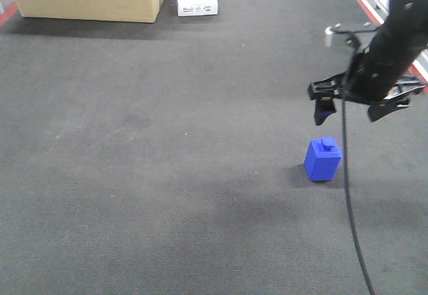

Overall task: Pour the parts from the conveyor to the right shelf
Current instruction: 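Lower the right gripper over the blue block and close on it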

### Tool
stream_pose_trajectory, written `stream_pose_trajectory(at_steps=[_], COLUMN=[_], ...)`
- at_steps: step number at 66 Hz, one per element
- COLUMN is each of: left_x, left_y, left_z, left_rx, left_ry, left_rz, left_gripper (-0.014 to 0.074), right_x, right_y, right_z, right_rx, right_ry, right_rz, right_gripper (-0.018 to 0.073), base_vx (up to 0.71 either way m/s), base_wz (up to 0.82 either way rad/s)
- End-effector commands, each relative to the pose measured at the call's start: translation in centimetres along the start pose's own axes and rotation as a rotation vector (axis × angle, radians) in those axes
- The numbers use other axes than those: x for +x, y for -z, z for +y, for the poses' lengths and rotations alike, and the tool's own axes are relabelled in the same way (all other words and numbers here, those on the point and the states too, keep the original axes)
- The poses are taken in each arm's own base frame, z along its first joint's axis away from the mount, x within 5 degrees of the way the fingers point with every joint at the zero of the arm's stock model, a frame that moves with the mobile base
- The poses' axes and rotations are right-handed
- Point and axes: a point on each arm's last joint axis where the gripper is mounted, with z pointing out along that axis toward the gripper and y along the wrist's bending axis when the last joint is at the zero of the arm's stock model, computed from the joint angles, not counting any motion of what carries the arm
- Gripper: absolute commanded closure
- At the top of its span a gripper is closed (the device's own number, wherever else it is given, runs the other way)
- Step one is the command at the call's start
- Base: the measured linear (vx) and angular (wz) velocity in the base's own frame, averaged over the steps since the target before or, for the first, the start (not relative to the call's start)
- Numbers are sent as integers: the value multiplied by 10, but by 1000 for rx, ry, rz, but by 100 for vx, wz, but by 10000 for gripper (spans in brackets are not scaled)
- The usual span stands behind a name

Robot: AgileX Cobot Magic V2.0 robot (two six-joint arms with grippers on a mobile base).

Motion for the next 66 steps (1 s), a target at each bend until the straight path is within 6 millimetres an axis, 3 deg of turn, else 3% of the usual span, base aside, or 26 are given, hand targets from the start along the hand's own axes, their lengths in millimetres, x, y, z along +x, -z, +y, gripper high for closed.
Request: stream_pose_trajectory(at_steps=[1, 21, 40, 56, 66], left_x=[-13, -13, -13, -13, -13], left_y=[0, 0, 0, 0, 0], left_z=[0, 0, 0, 0, 0], left_rx=[2, 2, 2, 2, 2], left_ry=[16, 16, 16, 16, 16], left_rz=[-82, -82, -82, -82, -82], left_gripper=[602, 602, 602, 602, 602], right_x=[-6, -15, -23, -20, -18], right_y=[12, -38, -69, -77, -77], right_z=[1, -1, -1, -1, 0], right_rx=[-3, -15, -22, -24, -29], right_ry=[11, 9, 10, 13, 11], right_rz=[-47, 43, 37, 83, 103], right_gripper=[-85, -77, -62, 20, 127], base_vx=[0, 0, 0, 0, 0], base_wz=[0, 0, 0, 0, 0])
